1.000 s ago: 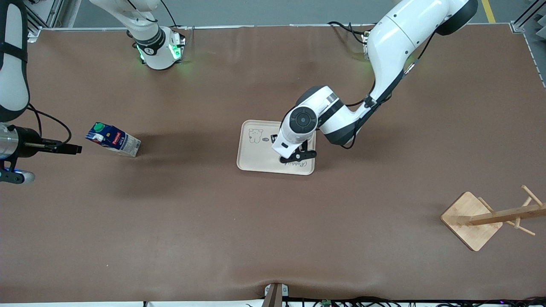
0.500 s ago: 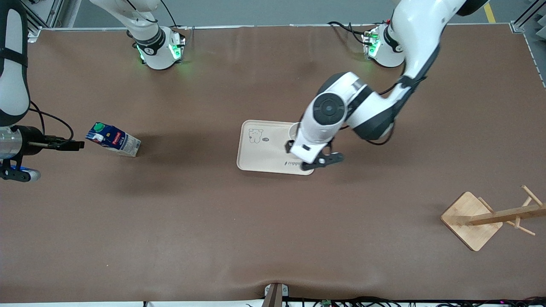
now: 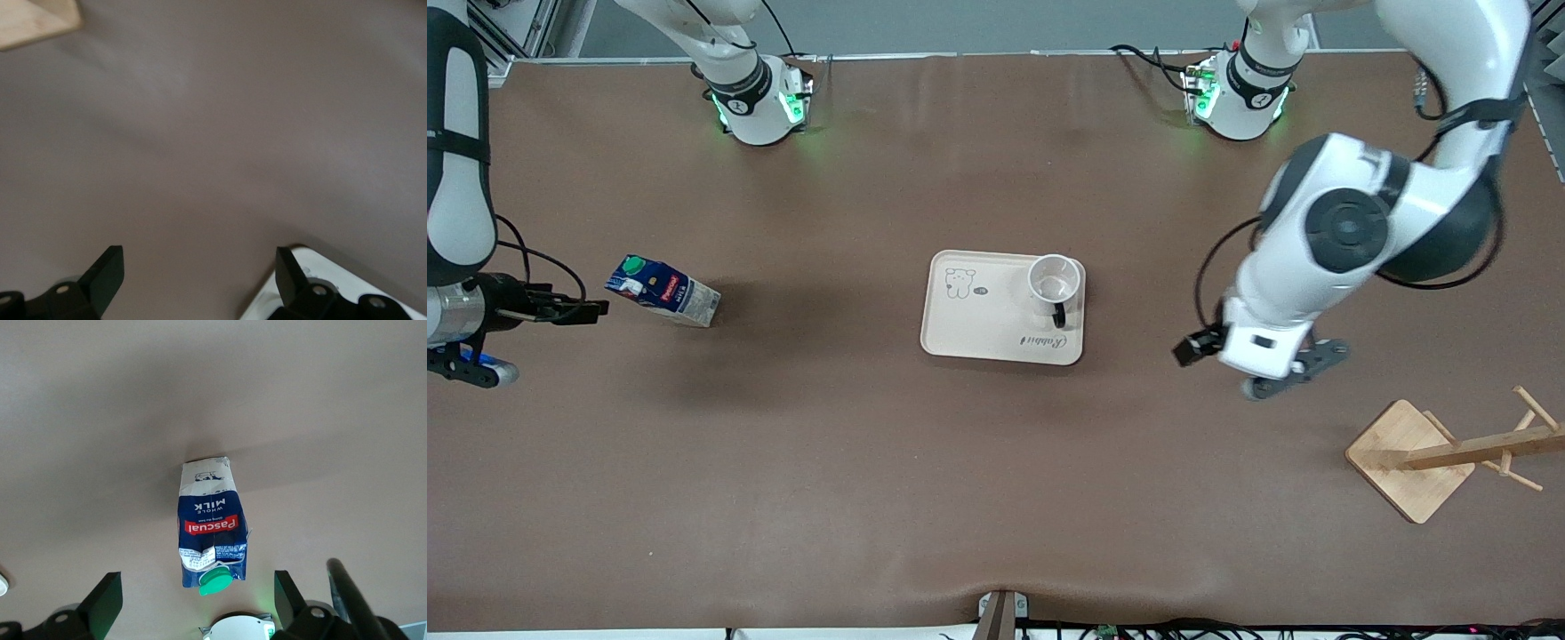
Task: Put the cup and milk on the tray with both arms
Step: 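Release the mug and withdraw the left gripper while the right gripper grasps milk, then lift the milk carton with the right gripper and carry it to the tray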
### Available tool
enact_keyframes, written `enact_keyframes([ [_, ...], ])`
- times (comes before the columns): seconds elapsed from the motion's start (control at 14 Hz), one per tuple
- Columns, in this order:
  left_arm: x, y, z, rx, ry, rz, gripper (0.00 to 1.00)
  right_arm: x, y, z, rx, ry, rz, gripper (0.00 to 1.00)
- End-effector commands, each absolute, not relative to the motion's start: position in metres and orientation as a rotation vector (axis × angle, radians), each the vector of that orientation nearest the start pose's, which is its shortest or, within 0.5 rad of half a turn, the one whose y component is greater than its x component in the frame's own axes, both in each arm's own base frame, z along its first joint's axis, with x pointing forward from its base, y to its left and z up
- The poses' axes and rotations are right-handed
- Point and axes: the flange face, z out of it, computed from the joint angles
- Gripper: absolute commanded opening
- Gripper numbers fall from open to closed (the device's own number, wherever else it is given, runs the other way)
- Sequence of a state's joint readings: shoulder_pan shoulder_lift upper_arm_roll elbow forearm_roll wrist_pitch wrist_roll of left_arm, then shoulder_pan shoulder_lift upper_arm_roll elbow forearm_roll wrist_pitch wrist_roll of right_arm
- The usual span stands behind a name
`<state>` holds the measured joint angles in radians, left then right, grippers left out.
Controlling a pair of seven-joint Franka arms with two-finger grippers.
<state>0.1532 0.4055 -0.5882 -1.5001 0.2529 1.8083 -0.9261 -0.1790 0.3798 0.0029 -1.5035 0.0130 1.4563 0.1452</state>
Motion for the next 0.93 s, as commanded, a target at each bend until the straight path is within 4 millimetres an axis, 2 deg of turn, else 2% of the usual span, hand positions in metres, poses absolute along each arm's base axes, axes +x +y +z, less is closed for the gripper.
enact_keyframes([
  [0.0, 0.627, -0.186, 0.505, -2.967, -0.727, 0.045, 1.0, 0.614, -0.113, 0.413, -3.013, 0.533, 0.652, 1.0],
  [0.07, 0.625, -0.178, 0.517, -2.961, -0.677, 0.067, 1.0, 0.613, -0.112, 0.404, -3.013, 0.534, 0.648, 1.0],
  [0.14, 0.621, -0.161, 0.539, -2.968, -0.626, 0.04, 1.0, 0.609, -0.111, 0.394, -3.01, 0.517, 0.658, 1.0],
  [0.21, 0.621, -0.144, 0.551, -2.977, -0.592, 0.015, 1.0, 0.602, -0.11, 0.385, -2.998, 0.514, 0.695, 1.0],
  [0.29, 0.623, -0.124, 0.557, -2.983, -0.578, 0.008, 1.0, 0.596, -0.108, 0.381, -2.989, 0.511, 0.717, 1.0],
  [0.36, 0.623, -0.116, 0.562, -2.988, -0.556, 0.003, 1.0, 0.591, -0.105, 0.379, -2.987, 0.508, 0.729, 1.0],
  [0.71, 0.604, -0.105, 0.612, -2.999, -0.384, -0.111, 1.0, 0.574, -0.102, 0.366, -2.969, 0.446, 0.79, 1.0],
  [0.86, 0.595, -0.101, 0.616, -2.994, -0.225, -0.063, 1.0, 0.567, -0.101, 0.364, -2.963, 0.433, 0.81, 1.0],
])
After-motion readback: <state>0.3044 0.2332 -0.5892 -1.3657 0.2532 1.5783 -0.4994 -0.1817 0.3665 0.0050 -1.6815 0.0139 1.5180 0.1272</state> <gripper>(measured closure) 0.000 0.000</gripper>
